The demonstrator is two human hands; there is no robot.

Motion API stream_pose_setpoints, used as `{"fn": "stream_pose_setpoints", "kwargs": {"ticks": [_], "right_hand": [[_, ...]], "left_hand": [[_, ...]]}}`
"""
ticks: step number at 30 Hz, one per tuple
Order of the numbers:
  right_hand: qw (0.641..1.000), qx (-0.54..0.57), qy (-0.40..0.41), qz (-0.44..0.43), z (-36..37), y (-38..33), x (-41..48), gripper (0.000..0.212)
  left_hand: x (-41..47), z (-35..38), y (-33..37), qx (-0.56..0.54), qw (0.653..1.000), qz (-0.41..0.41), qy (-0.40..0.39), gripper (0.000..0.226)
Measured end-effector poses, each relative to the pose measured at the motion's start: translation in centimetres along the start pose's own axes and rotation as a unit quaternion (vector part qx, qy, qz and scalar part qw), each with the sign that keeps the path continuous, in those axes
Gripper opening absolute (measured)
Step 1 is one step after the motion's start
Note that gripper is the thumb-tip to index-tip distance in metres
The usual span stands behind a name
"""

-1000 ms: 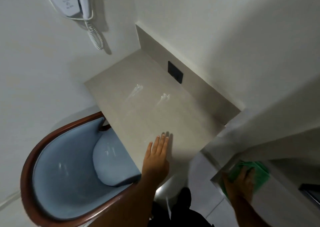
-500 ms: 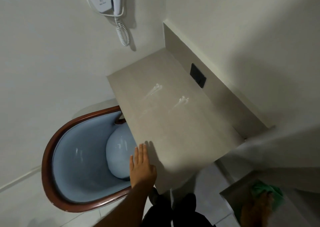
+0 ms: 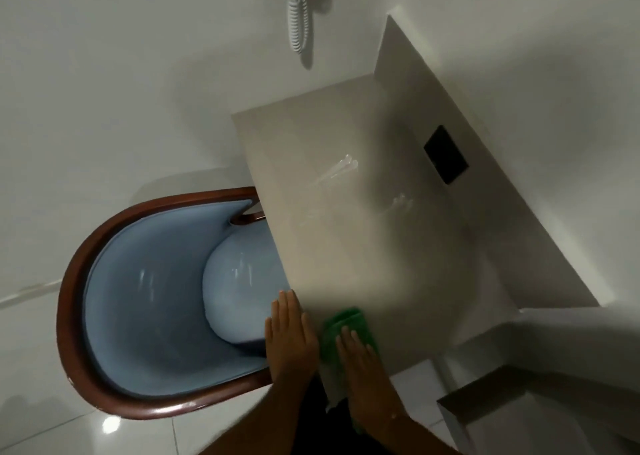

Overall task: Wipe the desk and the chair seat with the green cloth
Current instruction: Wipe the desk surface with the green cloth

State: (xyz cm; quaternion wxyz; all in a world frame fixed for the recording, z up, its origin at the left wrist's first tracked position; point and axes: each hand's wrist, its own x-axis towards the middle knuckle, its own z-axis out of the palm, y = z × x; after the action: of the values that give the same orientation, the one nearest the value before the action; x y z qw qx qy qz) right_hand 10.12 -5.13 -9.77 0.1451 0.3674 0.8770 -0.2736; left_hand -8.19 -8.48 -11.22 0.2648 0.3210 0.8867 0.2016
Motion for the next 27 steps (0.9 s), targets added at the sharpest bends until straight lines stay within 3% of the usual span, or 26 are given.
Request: {"fn": "stream_pose_setpoints", "kwargs": {"ticks": [2, 3, 6, 9, 13, 21, 27], "right_hand": [[0.995, 0.088, 0.012, -0.050, -0.2, -0.8, 2.3, 0.077], [0.997, 0.002, 0.001, -0.074, 0.2, -1.3, 2.9, 0.076], [0.994, -0.081, 0.024, -0.070, 1.0, -1.4, 5.2, 0.070], [0.985, -0.143, -0.014, -0.093, 0.3, -1.7, 7.2, 0.070], [0.981, -0.153, -0.007, -0.119, -2.9, -2.5, 13.0, 0.078], [0.970, -0.173, 0.071, -0.157, -9.1, -6.7, 30.6, 0.064], [0.961, -0.175, 0.087, -0.196, -13.7, -6.4, 39.0, 0.064]], "left_hand": [[-0.5, 0.6, -0.6, -0.019, 1.000, -0.008, 0.010, 0.073], [-0.3, 0.8, -1.1, -0.025, 1.000, -0.002, 0.010, 0.072], [0.8, 1.2, -2.9, -0.036, 0.999, 0.016, 0.004, 0.069], [1.7, 0.9, -3.4, -0.046, 0.998, 0.029, 0.008, 0.067], [3.7, 0.6, -2.0, -0.098, 0.994, -0.006, 0.041, 0.065], [12.0, -0.1, 3.2, -0.201, 0.966, -0.053, 0.152, 0.069], [20.6, -1.8, 5.3, -0.135, 0.972, -0.023, 0.191, 0.070]]}}
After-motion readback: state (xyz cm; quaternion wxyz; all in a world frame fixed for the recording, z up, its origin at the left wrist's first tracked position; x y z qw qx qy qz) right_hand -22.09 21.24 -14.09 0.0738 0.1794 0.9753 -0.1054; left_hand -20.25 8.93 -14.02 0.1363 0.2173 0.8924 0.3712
